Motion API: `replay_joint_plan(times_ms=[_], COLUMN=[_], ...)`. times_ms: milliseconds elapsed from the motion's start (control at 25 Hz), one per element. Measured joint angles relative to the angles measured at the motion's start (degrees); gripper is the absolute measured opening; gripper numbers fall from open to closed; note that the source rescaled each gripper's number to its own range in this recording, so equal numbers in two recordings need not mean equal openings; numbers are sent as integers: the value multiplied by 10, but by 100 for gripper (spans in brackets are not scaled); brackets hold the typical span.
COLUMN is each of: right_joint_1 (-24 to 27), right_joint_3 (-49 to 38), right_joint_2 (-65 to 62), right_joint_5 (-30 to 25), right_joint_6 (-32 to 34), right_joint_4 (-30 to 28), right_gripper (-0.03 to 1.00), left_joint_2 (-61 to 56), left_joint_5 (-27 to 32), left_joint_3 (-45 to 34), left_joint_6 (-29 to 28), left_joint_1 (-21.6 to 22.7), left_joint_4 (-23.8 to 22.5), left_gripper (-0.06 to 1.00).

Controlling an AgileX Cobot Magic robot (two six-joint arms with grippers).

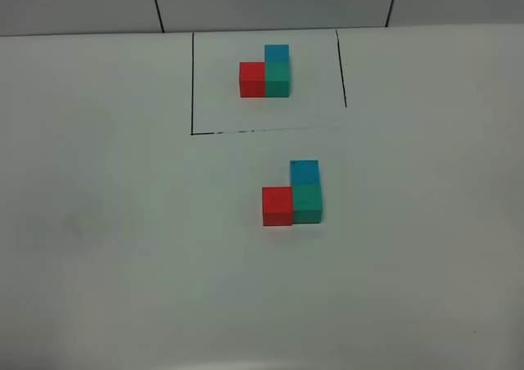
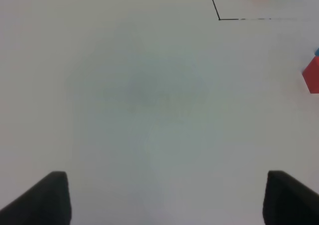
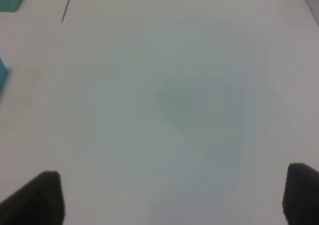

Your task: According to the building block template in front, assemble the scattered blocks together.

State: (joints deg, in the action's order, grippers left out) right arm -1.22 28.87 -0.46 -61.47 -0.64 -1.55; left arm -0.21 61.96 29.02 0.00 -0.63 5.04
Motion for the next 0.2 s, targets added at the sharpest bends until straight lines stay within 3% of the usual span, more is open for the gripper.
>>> replay_joint_plan(times_ms=[200], right_joint_1=[0], right_joint_3=[0], right_joint_2=[0], right_joint_5=[0], right_joint_6=[0], right_joint_4=[0], right_gripper=[91], left_joint_2=[0], left_joint_5=[0], left_joint_3=[0], left_joint_6=[0], left_joint_1=[0], left_joint_4=[0], left_gripper=[75])
